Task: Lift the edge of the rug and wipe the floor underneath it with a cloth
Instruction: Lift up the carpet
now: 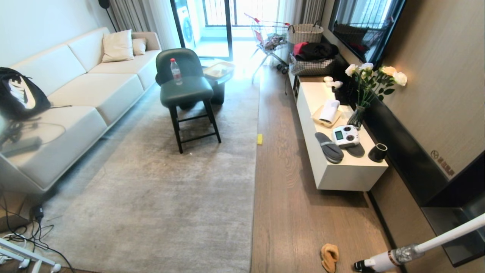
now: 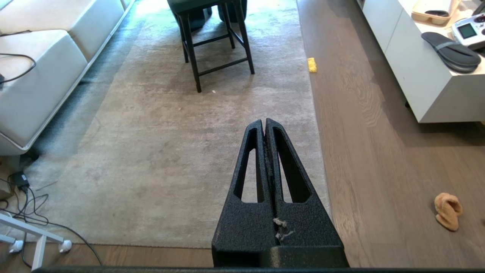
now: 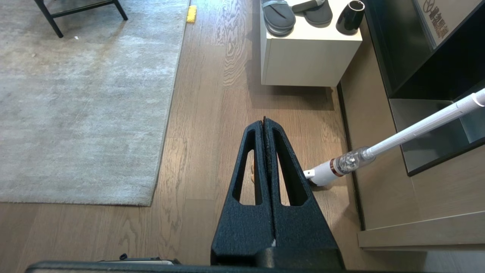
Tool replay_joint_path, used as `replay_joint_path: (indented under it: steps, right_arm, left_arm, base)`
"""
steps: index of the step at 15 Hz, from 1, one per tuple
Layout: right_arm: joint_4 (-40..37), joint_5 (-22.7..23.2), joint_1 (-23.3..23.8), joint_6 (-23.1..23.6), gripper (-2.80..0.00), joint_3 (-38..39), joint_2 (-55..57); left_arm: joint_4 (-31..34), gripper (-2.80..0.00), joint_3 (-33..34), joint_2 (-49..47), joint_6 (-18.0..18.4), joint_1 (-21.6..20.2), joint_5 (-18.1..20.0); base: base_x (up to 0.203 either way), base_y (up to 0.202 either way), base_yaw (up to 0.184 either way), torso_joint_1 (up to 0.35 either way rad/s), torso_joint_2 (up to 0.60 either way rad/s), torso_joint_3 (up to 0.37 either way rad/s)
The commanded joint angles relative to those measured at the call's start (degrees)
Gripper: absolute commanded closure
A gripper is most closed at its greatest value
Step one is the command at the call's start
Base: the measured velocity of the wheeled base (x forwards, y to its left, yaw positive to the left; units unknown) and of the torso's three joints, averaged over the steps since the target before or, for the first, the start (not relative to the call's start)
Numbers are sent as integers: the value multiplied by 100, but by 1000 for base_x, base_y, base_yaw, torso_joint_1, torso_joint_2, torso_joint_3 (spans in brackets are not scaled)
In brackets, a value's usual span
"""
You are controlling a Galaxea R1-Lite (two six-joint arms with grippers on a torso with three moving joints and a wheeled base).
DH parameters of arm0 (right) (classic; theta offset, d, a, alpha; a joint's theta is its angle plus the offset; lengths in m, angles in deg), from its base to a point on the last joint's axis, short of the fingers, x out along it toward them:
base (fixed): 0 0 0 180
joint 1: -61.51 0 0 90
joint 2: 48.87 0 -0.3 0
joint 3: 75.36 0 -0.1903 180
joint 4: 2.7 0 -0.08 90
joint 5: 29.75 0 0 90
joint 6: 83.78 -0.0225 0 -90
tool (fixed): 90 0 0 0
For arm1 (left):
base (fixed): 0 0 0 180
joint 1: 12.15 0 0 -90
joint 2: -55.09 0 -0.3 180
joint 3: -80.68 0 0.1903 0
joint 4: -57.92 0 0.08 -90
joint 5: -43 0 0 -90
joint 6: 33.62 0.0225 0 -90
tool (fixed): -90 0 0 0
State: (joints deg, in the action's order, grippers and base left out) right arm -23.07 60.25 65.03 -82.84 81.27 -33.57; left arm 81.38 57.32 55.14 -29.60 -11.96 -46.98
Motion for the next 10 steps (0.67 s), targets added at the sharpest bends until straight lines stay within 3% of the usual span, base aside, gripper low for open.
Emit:
replay_joint_path:
  steps: [1, 10]
  right_arm:
    - [-1, 0, -1, 3, 0, 0, -1]
    - [8, 0, -1, 3, 0, 0, -1]
  left_arm:
    - [-1, 0, 0, -5, 2, -1, 6]
    - [-1, 0, 0, -5, 2, -1, -1]
  base:
    - [0, 0, 0, 0, 0, 0]
    - [0, 0, 0, 0, 0, 0]
